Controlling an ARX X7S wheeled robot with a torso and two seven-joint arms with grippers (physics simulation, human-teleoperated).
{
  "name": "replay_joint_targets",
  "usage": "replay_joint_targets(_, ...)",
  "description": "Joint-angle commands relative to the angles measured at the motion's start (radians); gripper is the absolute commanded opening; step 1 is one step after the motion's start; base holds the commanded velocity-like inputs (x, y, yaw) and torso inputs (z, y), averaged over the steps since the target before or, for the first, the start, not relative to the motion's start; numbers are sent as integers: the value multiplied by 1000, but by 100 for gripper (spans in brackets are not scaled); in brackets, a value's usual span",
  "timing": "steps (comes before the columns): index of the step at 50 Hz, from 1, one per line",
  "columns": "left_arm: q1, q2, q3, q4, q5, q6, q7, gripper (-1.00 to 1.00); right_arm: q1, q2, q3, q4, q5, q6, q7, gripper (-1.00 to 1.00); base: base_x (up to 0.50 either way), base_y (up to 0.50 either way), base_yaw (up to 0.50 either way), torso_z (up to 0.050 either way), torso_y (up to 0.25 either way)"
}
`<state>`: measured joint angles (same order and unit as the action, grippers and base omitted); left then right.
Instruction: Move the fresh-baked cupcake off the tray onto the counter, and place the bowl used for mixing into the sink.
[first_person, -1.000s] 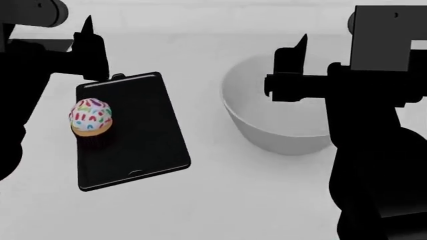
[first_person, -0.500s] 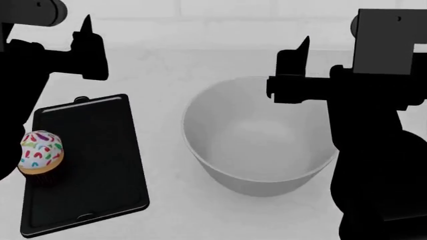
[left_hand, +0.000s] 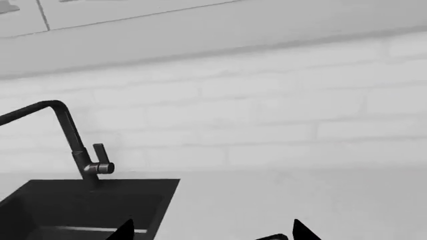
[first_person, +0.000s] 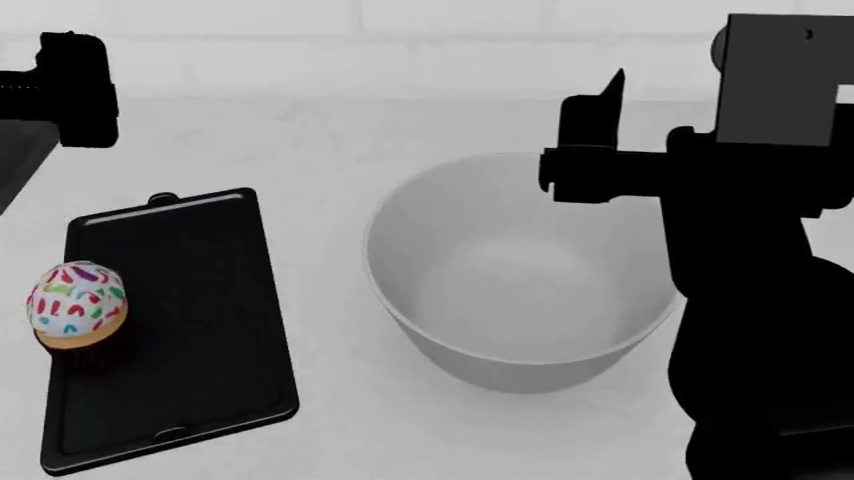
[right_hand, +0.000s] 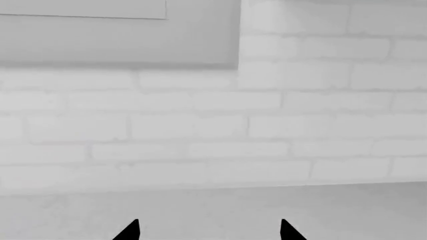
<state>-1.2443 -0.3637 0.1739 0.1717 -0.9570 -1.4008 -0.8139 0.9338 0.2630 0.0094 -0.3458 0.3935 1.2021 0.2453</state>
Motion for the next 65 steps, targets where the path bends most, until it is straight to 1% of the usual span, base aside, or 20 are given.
replay_joint_targets(1,-201,-235,183,-188,-1178,-29,-724,100,-9,6,4,17,3,-27,-7,100,0,0,0,0,0)
replay_joint_targets(3,-195,-280,262,-187,-1313,53,-750,100,-10,8,5,10,5,-24,-7,100,0,0,0,0,0)
replay_joint_targets(4,-195,-305,304,-179,-1349,98,-751,100,-10,8,6,9,6,-24,-7,100,0,0,0,0,0)
replay_joint_targets(8,-217,-366,416,-158,-1429,177,-748,100,-7,7,6,5,8,-21,-4,100,0,0,0,0,0)
replay_joint_targets(10,-226,-385,446,-144,-1452,205,-743,100,-8,8,5,8,7,-26,-4,100,0,0,0,0,0)
replay_joint_targets(16,-190,-431,483,-112,-1476,277,-725,100,-8,5,4,14,9,-33,-4,100,0,0,0,0,0)
replay_joint_targets(22,-154,-454,502,-85,-1491,319,-706,100,-4,7,3,6,12,-22,0,100,0,0,0,0,0)
replay_joint_targets(23,-149,-463,515,-86,-1502,330,-717,100,-2,8,3,2,14,-17,1,100,0,0,0,0,0)
replay_joint_targets(24,-148,-466,527,-88,-1520,337,-721,100,-2,8,2,2,14,-17,1,100,0,0,0,0,0)
replay_joint_targets(32,-176,-474,561,-100,-1511,350,-712,100,-2,6,-6,23,14,-31,-2,100,0,0,0,0,0)
replay_joint_targets(38,-229,-434,577,-206,-1443,310,-654,100,0,8,-7,23,15,-27,2,100,0,0,0,0,0)
replay_joint_targets(41,-241,-386,593,-309,-1345,273,-583,100,-5,7,-6,25,16,-33,1,100,0,0,0,0,0)
replay_joint_targets(44,-244,-371,602,-321,-1322,266,-569,100,-8,7,-12,28,16,-37,1,100,0,0,0,0,0)
replay_joint_targets(48,-244,-332,590,-437,-1215,260,-434,100,-5,8,-15,30,17,-37,1,100,0,0,0,0,0)
replay_joint_targets(49,-255,-322,602,-459,-1150,244,-396,100,-6,8,-15,29,19,-34,0,100,0,0,0,0,0)
replay_joint_targets(58,-237,-309,631,-511,-1095,238,-355,100,0,10,-10,22,25,-28,5,100,0,0,0,0,0)
replay_joint_targets(60,-241,-303,638,-537,-1061,236,-323,100,2,10,-13,20,25,-26,5,100,0,0,0,0,0)
replay_joint_targets(61,-257,-297,647,-526,-997,229,-274,100,7,8,-11,20,28,-20,7,100,0,0,0,0,0)
replay_joint_targets(62,-252,-290,645,-555,-1018,233,-278,100,14,7,-14,15,30,-13,7,100,0,0,0,0,0)
replay_joint_targets(65,-250,-272,663,-594,-981,232,-244,100,19,9,-15,5,34,-7,9,100,0,0,0,0,0)
